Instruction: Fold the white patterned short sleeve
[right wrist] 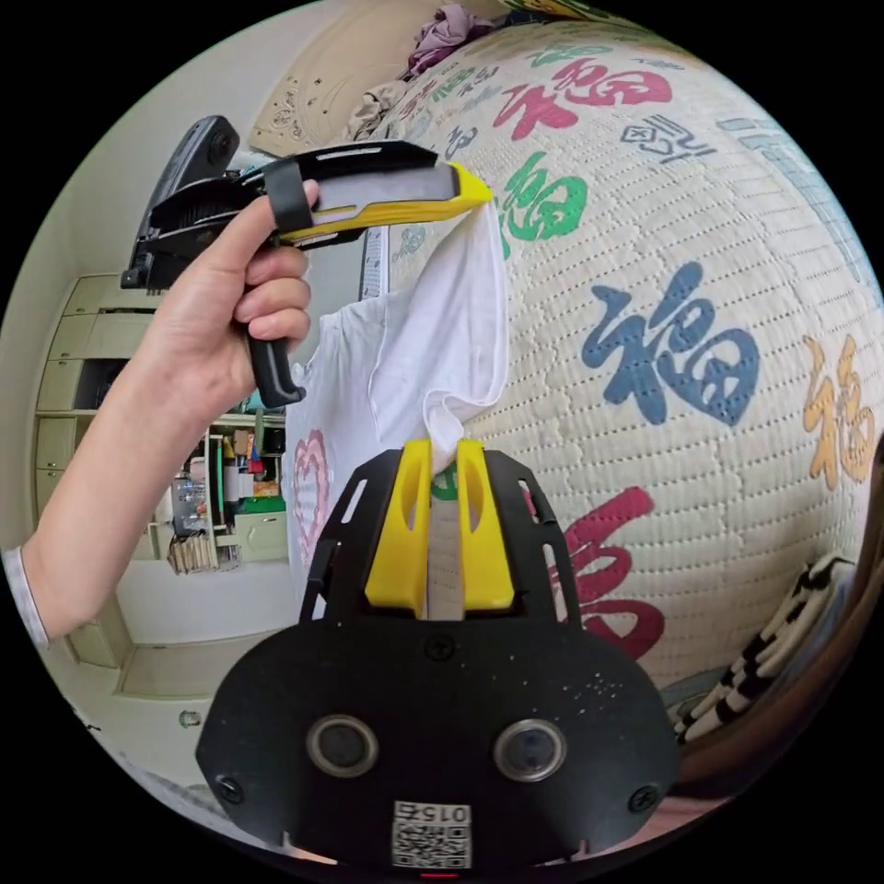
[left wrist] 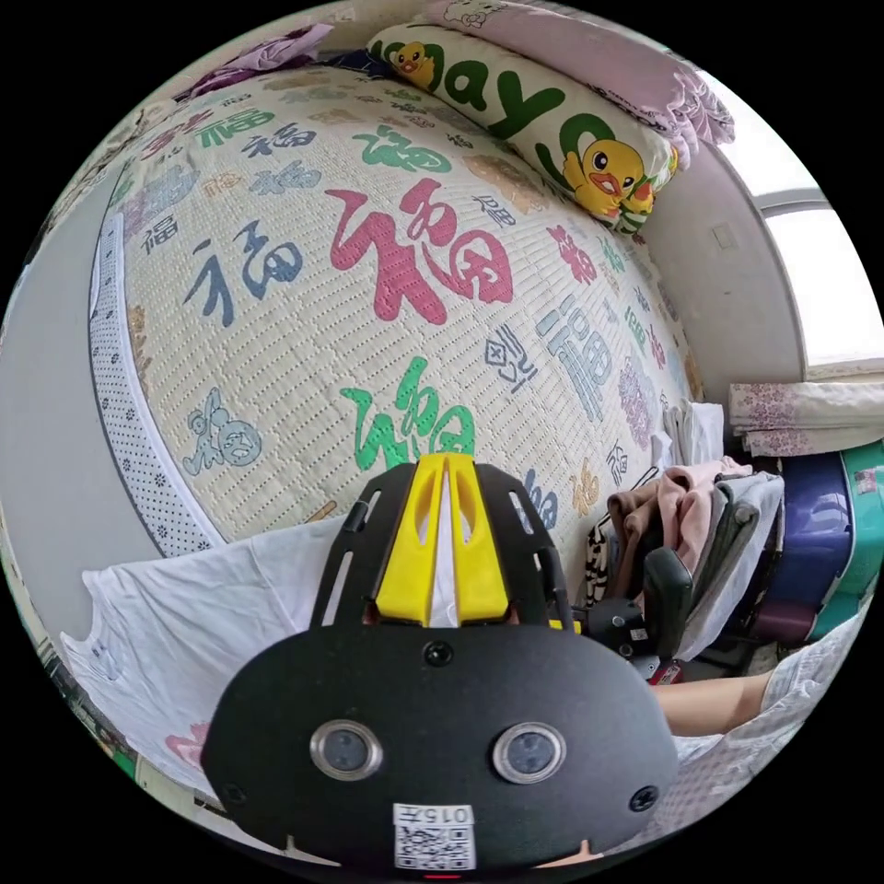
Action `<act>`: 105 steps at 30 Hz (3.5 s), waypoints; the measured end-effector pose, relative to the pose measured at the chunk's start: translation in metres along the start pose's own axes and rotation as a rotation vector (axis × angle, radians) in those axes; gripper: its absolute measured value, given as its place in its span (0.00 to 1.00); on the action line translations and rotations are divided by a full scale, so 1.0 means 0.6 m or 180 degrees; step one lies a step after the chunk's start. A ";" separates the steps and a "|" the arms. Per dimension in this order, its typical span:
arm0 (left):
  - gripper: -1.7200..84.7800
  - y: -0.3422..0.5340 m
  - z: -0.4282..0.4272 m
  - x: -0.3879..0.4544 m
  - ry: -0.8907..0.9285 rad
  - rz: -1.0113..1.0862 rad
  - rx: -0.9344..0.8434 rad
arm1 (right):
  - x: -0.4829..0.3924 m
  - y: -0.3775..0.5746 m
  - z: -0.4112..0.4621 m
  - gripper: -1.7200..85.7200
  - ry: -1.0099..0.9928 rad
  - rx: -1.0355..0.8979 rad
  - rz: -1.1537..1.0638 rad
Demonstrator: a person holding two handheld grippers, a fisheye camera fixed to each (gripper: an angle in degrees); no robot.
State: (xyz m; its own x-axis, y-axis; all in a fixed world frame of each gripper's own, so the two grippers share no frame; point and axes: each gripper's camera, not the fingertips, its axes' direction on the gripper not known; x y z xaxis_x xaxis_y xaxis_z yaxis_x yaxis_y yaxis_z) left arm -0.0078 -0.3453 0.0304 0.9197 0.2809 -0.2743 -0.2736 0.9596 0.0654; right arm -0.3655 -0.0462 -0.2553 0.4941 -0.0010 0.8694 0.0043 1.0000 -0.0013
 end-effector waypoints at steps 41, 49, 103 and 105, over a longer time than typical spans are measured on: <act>0.03 0.379 -0.156 -0.319 -0.0272 -0.1523 0.0651 | -0.404 0.173 0.356 0.09 0.1159 -0.0997 -0.1959; 0.02 0.441 -0.233 -0.326 -0.0245 -0.1665 0.0956 | -0.445 0.208 0.342 0.02 0.1057 -0.0828 -0.1987; 0.03 0.262 -0.169 -0.417 0.0123 -0.1261 0.0433 | -0.205 0.213 0.322 0.05 0.1191 -0.0875 -0.2039; 0.02 0.248 -0.172 -0.413 0.0102 -0.1213 0.0501 | -0.195 0.210 0.319 0.03 0.1204 -0.0856 -0.2013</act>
State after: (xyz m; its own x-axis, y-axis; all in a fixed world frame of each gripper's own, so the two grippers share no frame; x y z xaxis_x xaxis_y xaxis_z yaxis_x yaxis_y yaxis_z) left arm -0.3052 -0.2737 0.0089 0.9370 -0.0933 -0.3368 0.1336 0.9861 0.0986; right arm -0.5894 0.0810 -0.2624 0.5900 -0.6197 0.5176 0.5702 0.7736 0.2763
